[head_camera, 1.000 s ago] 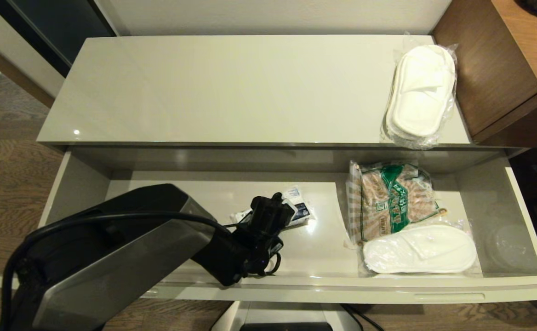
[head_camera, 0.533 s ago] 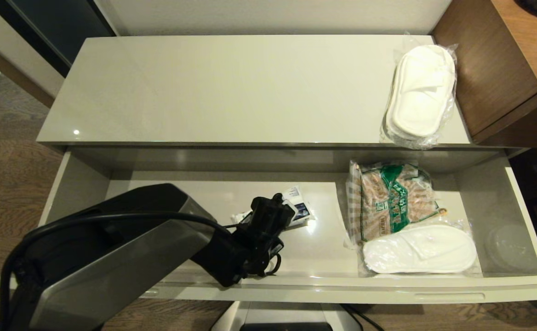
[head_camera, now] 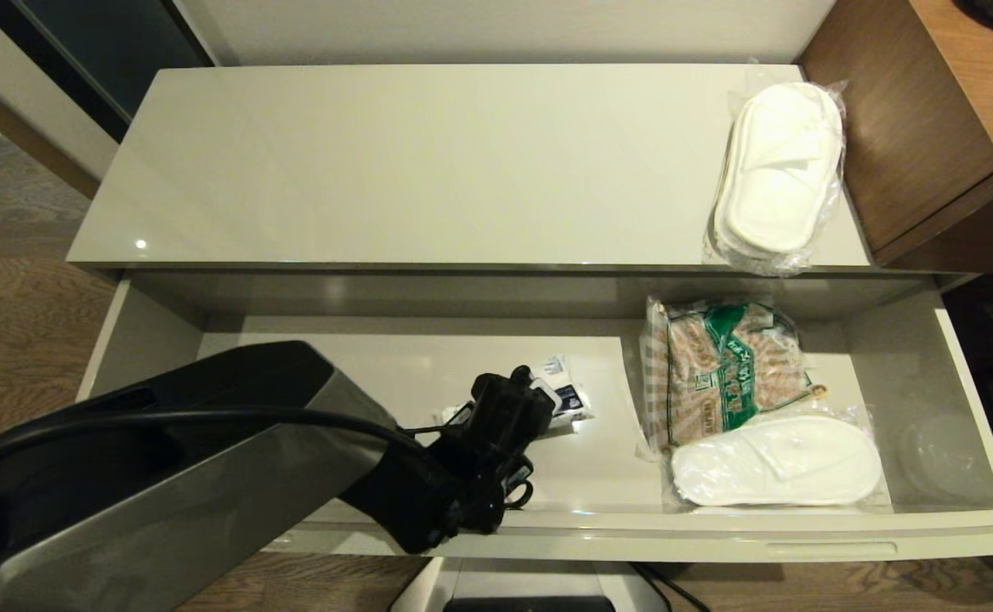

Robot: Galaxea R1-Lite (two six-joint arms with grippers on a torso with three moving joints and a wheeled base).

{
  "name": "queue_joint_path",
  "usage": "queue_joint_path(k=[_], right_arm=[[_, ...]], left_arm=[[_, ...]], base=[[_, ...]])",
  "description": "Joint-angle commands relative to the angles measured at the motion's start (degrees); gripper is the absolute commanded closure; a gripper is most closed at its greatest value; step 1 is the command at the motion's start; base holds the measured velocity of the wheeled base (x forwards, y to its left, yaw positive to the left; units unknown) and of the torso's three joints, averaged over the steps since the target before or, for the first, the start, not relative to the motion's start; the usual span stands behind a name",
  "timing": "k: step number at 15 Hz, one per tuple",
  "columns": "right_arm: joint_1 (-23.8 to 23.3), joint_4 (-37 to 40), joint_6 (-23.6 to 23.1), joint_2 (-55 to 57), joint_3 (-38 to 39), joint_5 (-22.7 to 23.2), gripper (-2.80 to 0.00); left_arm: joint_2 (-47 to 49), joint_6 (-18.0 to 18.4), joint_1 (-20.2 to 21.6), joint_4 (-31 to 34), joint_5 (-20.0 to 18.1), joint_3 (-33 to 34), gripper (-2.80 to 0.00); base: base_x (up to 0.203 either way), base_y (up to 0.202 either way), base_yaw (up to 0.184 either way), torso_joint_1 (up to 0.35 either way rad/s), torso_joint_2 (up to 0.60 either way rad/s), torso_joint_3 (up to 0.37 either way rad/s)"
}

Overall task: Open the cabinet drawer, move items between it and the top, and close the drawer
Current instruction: Take out the tissue from the drawer, then place the tissue on the table

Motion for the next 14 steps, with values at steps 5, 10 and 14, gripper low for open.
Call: queue_joint_path(k=[5, 10, 14], right_arm=[[0.02, -0.02, 0.0, -0.89, 0.0, 0.0, 0.0], [0.02, -0.02, 0.0, -0.89, 0.0, 0.0, 0.0], [0.02, -0.02, 0.0, -0.89, 0.0, 0.0, 0.0]], left_arm=[[-14.29, -2.96, -8.6, -0.28, 8.31, 9.17, 0.0], [-28.43, -2.55, -10.5, 3.65, 15.69, 11.09, 0.0], [-30.28, -1.22, -3.2, 4.43, 16.45, 6.8, 0.0]], base=[[0.0, 0.0, 0.0, 0.0, 0.0, 0.0], [0.0, 0.0, 0.0, 0.0, 0.0, 0.0], [0.0, 0.0, 0.0, 0.0, 0.0, 0.0]])
